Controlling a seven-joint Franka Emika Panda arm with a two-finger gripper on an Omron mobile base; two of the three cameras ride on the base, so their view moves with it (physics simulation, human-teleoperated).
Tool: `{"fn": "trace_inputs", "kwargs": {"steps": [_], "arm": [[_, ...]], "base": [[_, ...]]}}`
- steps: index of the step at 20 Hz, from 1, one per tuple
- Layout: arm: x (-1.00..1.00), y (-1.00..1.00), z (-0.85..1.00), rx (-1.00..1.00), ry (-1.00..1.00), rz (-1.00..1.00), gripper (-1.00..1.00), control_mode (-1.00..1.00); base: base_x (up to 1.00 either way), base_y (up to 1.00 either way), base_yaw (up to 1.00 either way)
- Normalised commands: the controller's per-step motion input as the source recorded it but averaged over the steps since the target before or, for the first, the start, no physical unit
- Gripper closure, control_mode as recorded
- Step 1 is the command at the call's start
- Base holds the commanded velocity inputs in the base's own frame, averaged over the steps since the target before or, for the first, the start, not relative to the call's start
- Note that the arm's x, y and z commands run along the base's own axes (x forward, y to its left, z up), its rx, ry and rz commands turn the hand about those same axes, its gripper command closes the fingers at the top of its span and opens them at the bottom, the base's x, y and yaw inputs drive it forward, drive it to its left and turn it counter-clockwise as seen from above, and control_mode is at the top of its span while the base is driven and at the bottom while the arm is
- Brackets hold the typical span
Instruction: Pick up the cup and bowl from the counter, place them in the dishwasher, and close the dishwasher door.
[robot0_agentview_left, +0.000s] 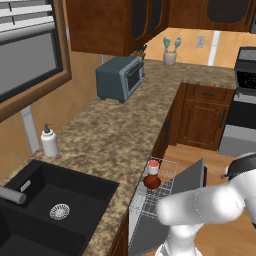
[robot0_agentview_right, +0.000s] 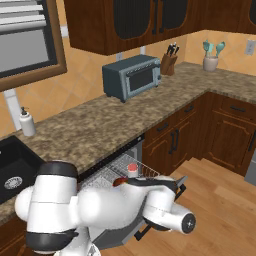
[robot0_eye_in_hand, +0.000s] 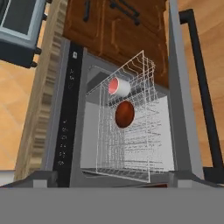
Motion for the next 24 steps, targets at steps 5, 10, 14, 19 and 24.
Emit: {"fn": "trace_inputs", "kwargs": {"steps": [5,10,14,19,24], "arm": [[0.09,-0.2,-0.39,0.15,-0.02,0.16,-1.0,-1.0],[0.14,-0.38,-0.66,0.31,0.0,0.02,-1.0,-1.0],[0.27,-0.15,-0.79,0.28,0.0,0.0,-1.0,-1.0],[0.47,-0.09,-0.77,0.23,0.0,0.0,-1.0,-1.0],[0.47,-0.01,-0.7,0.22,0.01,0.0,-1.0,-1.0]], "base": [[0.0,0.0,0.0],[0.0,0.0,0.0],[0.0,0.0,0.0],[0.0,0.0,0.0],[0.0,0.0,0.0]]}}
